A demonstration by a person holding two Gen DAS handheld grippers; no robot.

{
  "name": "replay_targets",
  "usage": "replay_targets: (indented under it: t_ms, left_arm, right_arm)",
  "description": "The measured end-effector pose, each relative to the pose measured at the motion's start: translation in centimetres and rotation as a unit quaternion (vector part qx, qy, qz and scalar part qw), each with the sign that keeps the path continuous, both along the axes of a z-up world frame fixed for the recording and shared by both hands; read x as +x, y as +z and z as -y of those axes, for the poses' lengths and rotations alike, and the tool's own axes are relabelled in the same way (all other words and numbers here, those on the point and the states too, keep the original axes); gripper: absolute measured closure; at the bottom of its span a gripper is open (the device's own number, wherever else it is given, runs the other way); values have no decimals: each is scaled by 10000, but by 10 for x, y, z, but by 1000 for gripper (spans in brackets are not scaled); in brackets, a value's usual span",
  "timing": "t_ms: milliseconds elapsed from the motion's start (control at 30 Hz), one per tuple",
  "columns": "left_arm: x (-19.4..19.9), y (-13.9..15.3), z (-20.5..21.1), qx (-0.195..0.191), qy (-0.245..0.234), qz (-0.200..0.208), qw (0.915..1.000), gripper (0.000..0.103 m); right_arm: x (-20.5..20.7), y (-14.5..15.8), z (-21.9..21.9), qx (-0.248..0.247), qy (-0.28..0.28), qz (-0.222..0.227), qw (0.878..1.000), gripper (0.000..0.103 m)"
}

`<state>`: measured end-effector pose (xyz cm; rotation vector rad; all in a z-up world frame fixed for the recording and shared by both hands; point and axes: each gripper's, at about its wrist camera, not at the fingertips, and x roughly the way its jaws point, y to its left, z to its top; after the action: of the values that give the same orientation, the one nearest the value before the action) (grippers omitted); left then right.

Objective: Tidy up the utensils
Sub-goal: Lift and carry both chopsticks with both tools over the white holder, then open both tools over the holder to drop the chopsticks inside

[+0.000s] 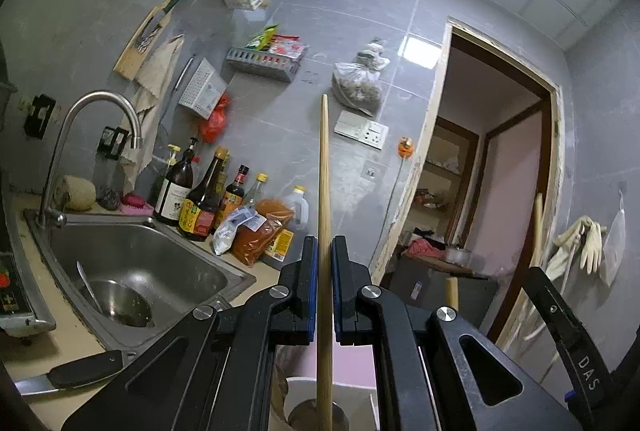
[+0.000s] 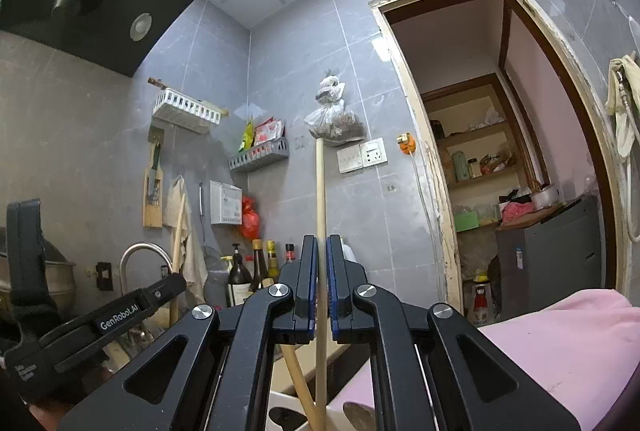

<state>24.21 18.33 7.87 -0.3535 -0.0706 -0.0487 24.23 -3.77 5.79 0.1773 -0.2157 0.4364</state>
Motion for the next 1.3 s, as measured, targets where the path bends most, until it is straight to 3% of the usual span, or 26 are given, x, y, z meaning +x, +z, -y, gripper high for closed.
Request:
replay_targets:
  t_ms: [300, 767, 1033, 1300]
  left_arm:
    - [0, -3, 14, 415, -215, -105, 9989, 98]
    - [-2, -5, 15, 387, -337, -163, 9985, 90]
    - [-7, 8, 21, 484, -394, -228, 9978, 82]
    - [-23, 16, 38, 729, -305, -598, 9951, 76]
  right_arm:
    - [-4, -1, 2, -72, 10, -13, 10000, 98]
    - [-11, 1, 8, 16, -37, 75, 10000, 89]
    - [-18, 7, 12, -14, -203, 104, 9997, 82]
    - [-28, 16, 28, -81, -353, -77, 9993, 77]
